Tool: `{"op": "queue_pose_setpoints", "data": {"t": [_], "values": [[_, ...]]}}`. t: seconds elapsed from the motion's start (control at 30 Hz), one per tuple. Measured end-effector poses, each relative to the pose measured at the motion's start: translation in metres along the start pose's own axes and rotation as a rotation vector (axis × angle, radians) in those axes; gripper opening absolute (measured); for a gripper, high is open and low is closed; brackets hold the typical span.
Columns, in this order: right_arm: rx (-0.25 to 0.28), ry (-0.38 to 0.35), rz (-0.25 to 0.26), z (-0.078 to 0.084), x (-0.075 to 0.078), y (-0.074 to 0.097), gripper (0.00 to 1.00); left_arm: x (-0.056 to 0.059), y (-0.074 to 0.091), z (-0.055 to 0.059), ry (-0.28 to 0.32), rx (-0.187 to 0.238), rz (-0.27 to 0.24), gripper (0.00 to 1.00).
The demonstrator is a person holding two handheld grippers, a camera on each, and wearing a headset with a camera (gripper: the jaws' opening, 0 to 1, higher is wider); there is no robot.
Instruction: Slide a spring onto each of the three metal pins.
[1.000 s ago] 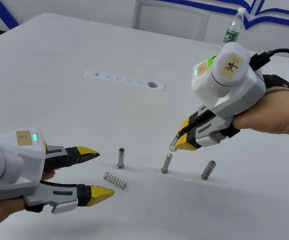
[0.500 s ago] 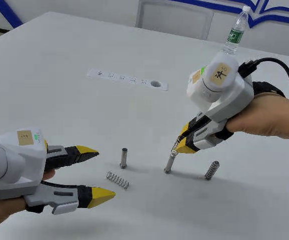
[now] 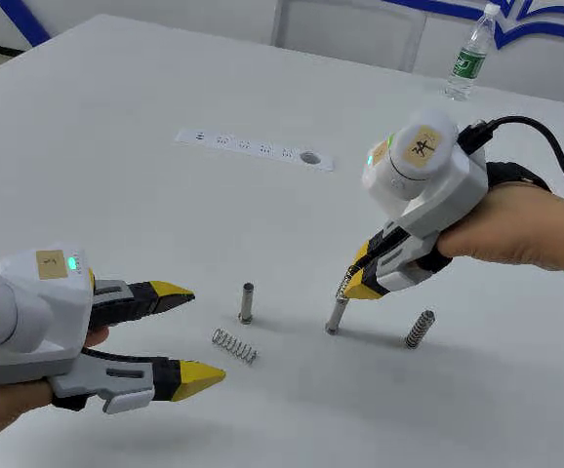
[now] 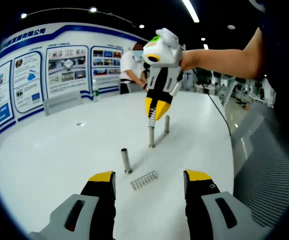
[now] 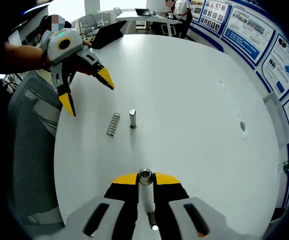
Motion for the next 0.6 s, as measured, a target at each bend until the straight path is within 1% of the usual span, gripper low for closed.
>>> {"op": "queue_pose_setpoints", "data": {"t": [0.13, 0.3, 0.6], "values": [[-0.005, -0.005, -0.005, 0.001, 0.0, -0.002, 0.12, 0.0, 0.0, 0.002, 0.002, -0.003, 0.0, 0.55], [-0.012, -0.014, -0.012, 0.004, -0.001, -0.01, 0.12, 0.0, -0.001, 0.002, 0.002, -0.003, 0.003, 0.55], [-0.028, -0.049, -0.019, 0.013, -0.003, -0.03, 0.12, 0.001, -0.002, 0.003, 0.005, -0.004, 0.005, 0.55]]}}
Point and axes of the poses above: the centre of the closed fingertips' face, and the gripper's own axes: y roughly backward along the fingers, x roughly to its right, z roughly out of its underside, the point moved 3 cm from there along y, roughly backward along the fingers, and after that the axes turned 8 degrees about z, right-handed, at the moved point
